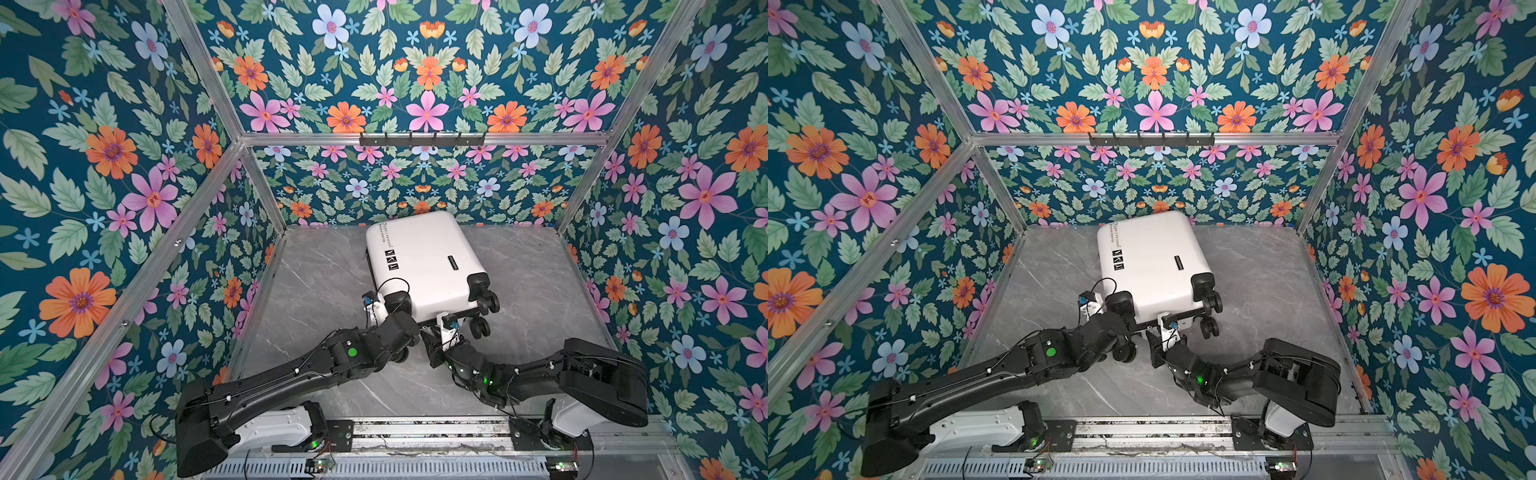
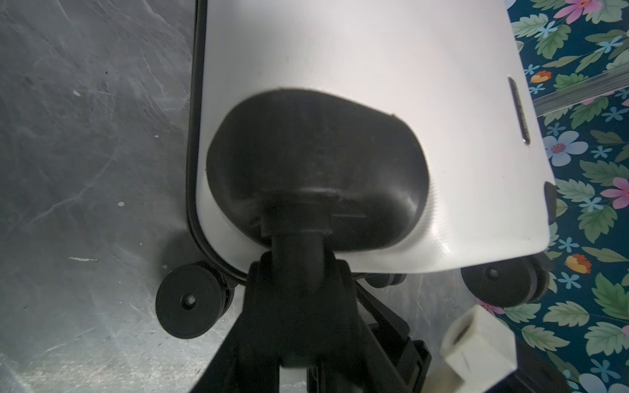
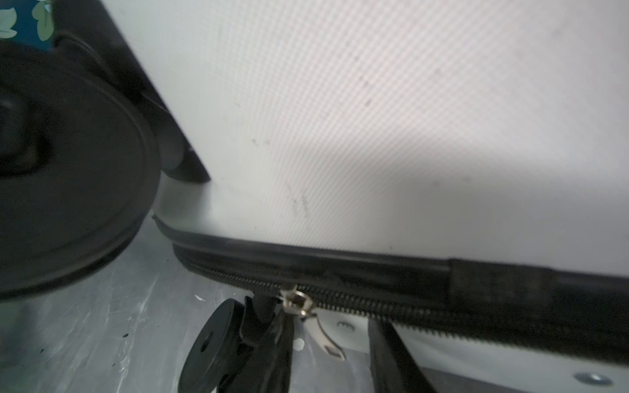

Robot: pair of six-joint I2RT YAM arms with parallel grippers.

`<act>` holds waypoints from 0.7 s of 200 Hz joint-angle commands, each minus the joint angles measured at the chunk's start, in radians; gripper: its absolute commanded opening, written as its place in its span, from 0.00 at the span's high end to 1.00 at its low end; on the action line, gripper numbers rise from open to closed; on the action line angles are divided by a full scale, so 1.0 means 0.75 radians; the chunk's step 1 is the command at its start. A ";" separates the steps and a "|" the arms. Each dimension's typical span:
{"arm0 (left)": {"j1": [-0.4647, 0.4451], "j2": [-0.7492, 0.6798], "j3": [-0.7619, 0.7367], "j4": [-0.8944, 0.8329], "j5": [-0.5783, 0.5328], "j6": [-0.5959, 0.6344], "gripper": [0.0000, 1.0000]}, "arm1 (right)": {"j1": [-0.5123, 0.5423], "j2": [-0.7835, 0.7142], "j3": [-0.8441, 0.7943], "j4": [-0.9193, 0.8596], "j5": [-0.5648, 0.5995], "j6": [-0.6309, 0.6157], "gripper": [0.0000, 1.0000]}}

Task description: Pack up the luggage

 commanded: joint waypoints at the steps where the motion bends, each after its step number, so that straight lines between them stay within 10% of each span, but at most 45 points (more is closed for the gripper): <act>1: -0.003 0.005 0.014 -0.017 0.046 0.006 1.00 | 0.001 -0.012 0.009 0.121 -0.010 -0.039 0.67; 140: -0.004 0.031 0.041 -0.031 0.032 -0.010 1.00 | 0.000 0.090 0.062 0.168 -0.075 0.002 0.80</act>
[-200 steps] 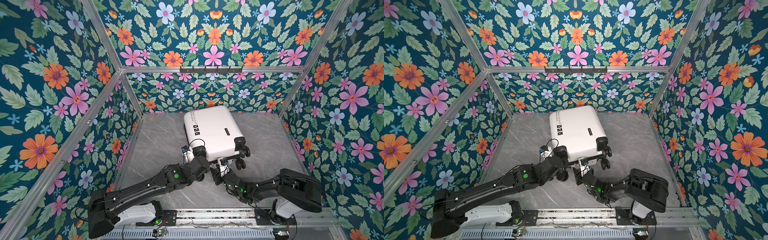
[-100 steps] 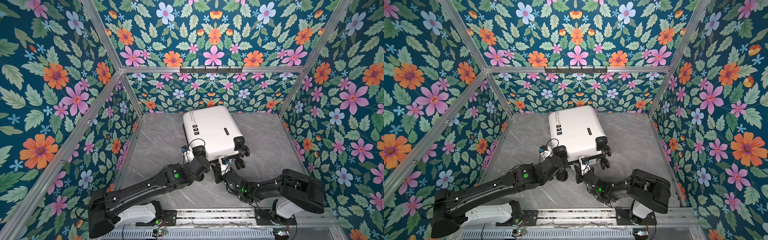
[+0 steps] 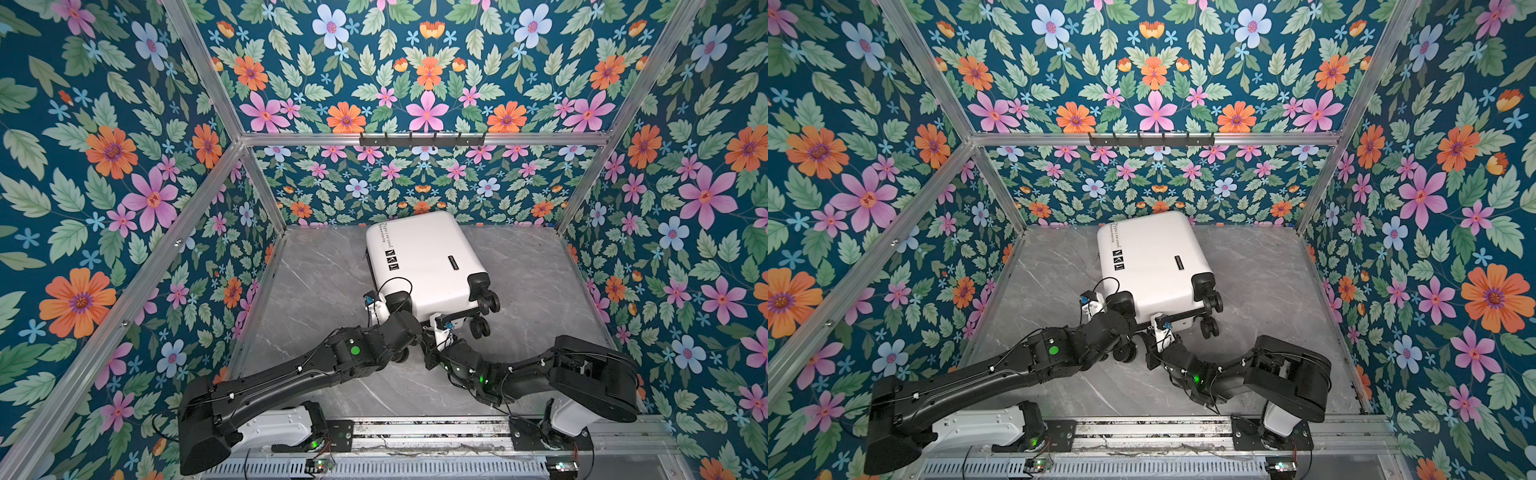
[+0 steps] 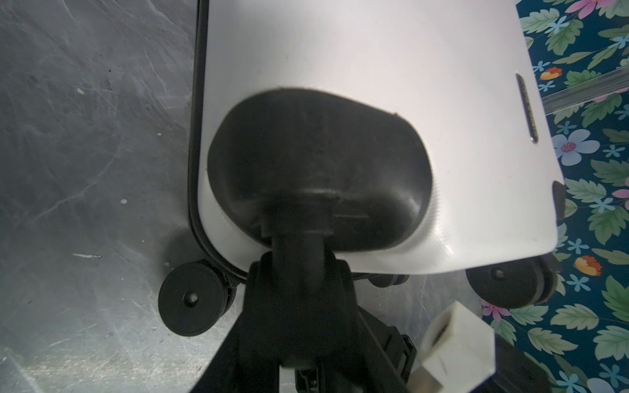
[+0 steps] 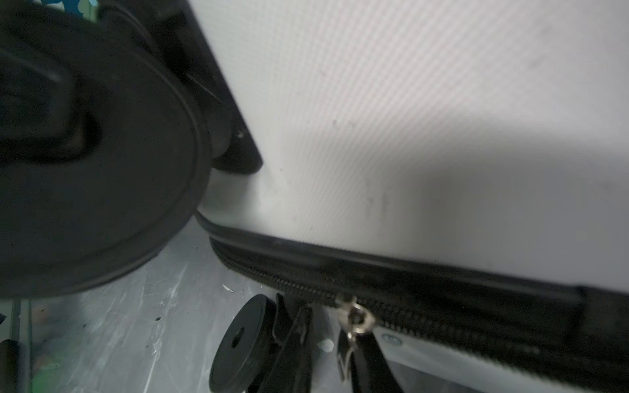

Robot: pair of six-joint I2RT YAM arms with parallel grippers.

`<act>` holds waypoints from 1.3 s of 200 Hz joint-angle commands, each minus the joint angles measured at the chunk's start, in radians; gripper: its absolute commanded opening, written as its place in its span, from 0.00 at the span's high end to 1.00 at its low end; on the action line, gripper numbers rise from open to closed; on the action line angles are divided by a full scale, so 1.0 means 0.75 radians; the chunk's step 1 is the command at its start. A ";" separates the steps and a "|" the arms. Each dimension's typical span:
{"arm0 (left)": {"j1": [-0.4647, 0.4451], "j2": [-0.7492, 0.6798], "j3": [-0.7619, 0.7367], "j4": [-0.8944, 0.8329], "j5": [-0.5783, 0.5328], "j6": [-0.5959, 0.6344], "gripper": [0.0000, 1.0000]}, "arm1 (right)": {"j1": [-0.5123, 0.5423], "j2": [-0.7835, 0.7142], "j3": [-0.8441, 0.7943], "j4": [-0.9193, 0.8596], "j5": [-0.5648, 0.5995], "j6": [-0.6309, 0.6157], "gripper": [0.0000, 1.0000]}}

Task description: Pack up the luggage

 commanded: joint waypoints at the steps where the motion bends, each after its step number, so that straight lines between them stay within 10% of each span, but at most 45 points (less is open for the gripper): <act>1: -0.003 -0.001 0.010 -0.002 0.033 0.000 1.00 | -0.001 0.010 0.024 0.107 0.045 0.004 0.80; 146: -0.003 0.004 0.064 -0.063 -0.006 -0.005 1.00 | 0.000 -0.079 0.046 -0.114 0.224 0.088 1.00; 260: 0.139 -0.034 0.206 -0.256 -0.085 0.011 1.00 | -0.029 -0.947 -0.215 -0.968 0.639 0.357 1.00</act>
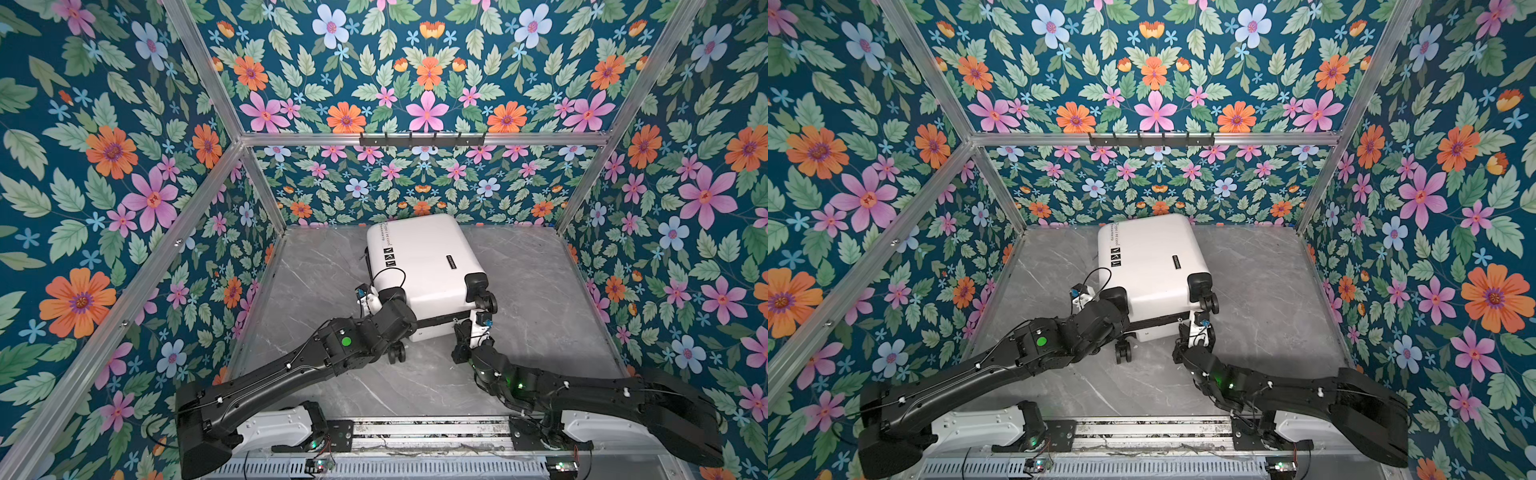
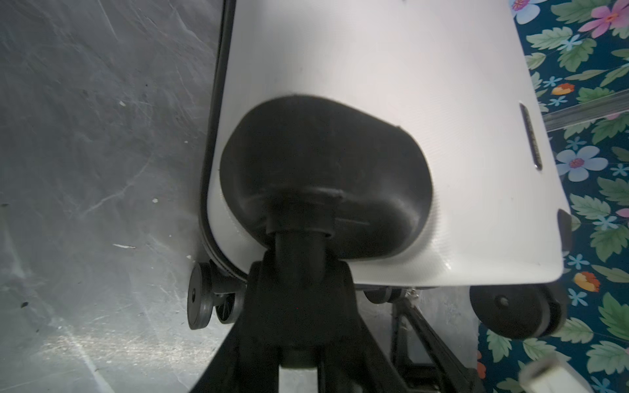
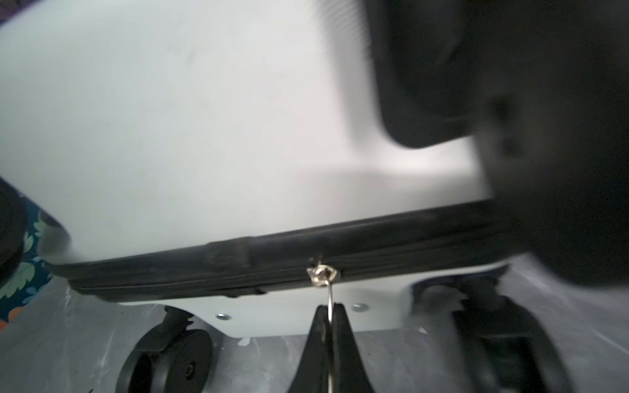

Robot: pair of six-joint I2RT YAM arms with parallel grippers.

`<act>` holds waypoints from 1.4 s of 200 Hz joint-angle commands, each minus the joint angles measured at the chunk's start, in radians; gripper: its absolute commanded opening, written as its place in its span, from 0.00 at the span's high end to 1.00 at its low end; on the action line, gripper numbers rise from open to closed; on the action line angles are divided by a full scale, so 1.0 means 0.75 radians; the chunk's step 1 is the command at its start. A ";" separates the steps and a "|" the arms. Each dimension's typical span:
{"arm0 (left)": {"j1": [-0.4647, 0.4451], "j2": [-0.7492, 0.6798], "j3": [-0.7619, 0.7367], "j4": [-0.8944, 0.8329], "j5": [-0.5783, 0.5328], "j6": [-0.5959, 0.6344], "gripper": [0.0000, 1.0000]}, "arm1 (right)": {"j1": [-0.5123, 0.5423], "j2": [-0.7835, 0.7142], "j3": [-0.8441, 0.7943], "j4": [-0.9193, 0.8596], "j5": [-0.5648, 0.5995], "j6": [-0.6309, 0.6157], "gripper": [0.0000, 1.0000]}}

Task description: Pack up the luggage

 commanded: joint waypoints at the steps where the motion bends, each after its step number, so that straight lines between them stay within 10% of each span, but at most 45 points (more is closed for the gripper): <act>1: 0.038 -0.017 0.037 -0.008 -0.118 0.020 1.00 | -0.018 -0.191 -0.058 -0.208 0.204 0.061 1.00; 76: 0.078 -0.053 0.095 -0.158 -0.092 0.042 1.00 | -0.308 -0.797 -0.192 -0.510 -0.082 0.057 1.00; 170: 0.410 -0.190 0.011 -0.274 0.130 0.257 1.00 | -0.610 -0.210 0.094 -0.263 -0.751 -0.019 1.00; 191: 0.410 -0.135 0.086 -0.311 0.101 0.279 0.44 | -0.608 -0.133 0.148 -0.228 -0.849 -0.013 1.00; 226: 0.408 -0.063 0.280 -0.444 -0.008 0.326 0.02 | -0.608 -0.104 0.197 -0.232 -0.946 -0.013 1.00; 280: 0.022 0.391 0.870 -0.568 0.049 0.315 0.01 | -0.524 -0.050 0.241 -0.223 -0.948 0.005 1.00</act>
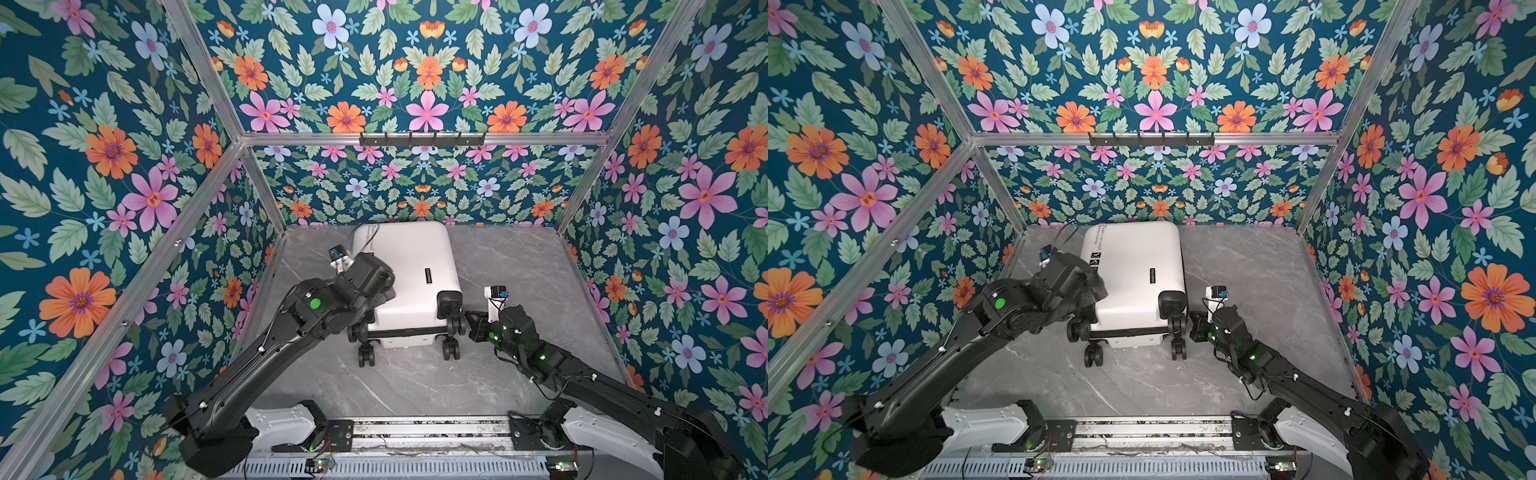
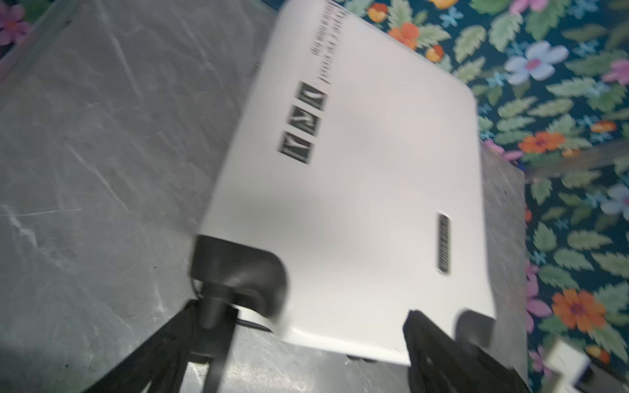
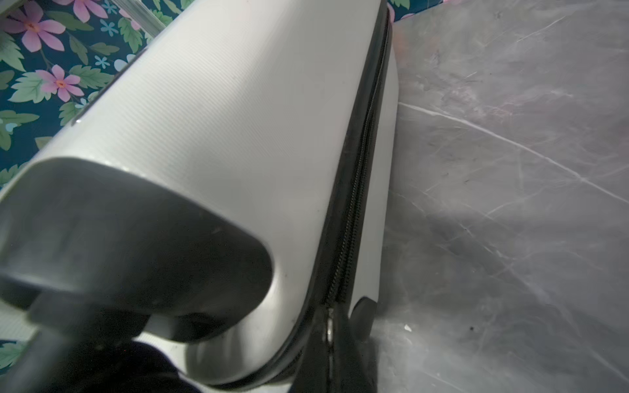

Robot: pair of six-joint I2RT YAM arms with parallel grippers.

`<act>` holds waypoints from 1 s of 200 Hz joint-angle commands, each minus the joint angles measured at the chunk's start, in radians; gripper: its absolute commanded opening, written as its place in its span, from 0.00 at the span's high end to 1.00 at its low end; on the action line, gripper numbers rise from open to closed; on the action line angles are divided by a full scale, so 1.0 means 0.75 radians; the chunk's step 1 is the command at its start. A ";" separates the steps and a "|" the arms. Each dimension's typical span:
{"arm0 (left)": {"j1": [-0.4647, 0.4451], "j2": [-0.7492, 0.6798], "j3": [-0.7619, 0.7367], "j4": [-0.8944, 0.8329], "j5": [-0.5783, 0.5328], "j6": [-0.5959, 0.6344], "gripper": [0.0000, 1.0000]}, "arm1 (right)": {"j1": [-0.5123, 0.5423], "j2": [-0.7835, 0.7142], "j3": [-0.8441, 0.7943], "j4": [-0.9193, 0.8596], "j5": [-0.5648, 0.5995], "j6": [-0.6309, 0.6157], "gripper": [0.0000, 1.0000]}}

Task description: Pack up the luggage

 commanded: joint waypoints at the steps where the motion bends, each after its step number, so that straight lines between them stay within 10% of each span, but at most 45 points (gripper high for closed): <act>1: -0.150 0.173 0.166 -0.060 0.050 -0.024 0.01 | 0.045 0.024 0.032 0.149 -0.040 0.014 1.00; 86: -0.262 0.324 0.062 -0.005 0.346 0.008 0.01 | 0.234 0.210 0.107 0.281 0.034 0.071 1.00; 200: -0.261 0.364 -0.141 0.090 0.322 0.112 0.13 | 0.233 0.193 0.036 0.295 0.049 0.084 1.00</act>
